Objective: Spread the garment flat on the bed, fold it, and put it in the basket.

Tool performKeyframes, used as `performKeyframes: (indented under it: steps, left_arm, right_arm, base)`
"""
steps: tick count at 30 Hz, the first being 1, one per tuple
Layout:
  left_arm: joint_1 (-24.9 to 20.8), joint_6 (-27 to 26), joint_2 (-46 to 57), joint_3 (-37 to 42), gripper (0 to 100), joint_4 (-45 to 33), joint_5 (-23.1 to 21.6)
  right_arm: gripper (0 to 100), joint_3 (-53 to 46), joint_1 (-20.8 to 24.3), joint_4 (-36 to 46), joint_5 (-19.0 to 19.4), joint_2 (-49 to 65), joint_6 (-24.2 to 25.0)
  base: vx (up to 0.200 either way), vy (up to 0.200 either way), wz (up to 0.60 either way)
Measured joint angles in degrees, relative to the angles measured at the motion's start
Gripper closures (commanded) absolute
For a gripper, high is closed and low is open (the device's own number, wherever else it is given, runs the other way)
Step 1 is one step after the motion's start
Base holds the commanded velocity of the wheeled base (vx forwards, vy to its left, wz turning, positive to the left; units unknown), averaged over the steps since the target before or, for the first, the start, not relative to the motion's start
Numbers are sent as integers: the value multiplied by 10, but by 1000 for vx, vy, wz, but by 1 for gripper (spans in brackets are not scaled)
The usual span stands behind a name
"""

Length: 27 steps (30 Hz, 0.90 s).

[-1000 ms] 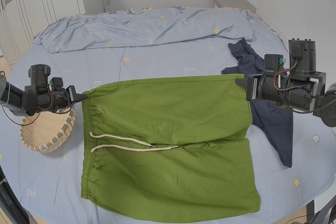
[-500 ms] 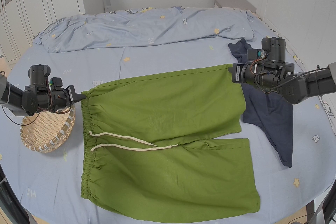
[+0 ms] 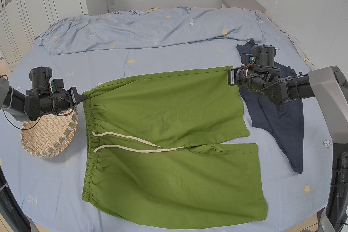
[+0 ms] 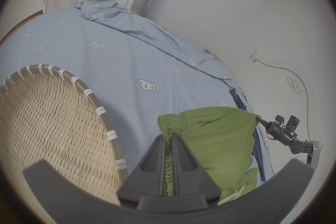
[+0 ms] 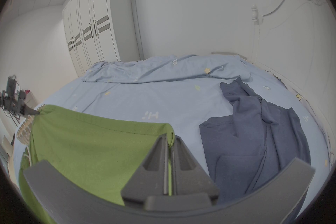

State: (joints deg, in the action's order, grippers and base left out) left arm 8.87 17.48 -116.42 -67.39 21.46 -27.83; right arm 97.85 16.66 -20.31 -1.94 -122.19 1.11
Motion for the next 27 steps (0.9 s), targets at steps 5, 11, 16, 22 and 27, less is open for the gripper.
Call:
performKeyframes:
  steps: [5, 11, 16, 22, 27]
  left_arm:
    - [2, 0, -3, 0, 100, 2, 2]
    - [7, -1, -6, -3, 100, 4, 3]
    - [10, -1, -12, -10, 100, 4, 4]
    - [9, -1, -17, -12, 0, 4, 10]
    - [4, -7, -19, -13, 0, 6, 9]
  right_arm:
    - [100, 18, -2, 1, -2, -25, -15]
    - [100, 48, -8, 2, -2, -50, -22]
    - [100, 60, -13, 3, -2, -63, -23]
    - [0, 63, -13, 2, -7, -71, -22]
    - [0, 61, -7, 1, -7, -78, -20]
  base:
    - [0, 0, 0]
    - [0, 0, 0]
    - [0, 0, 0]
    - [0, 0, 0]
    - [0, 0, 0]
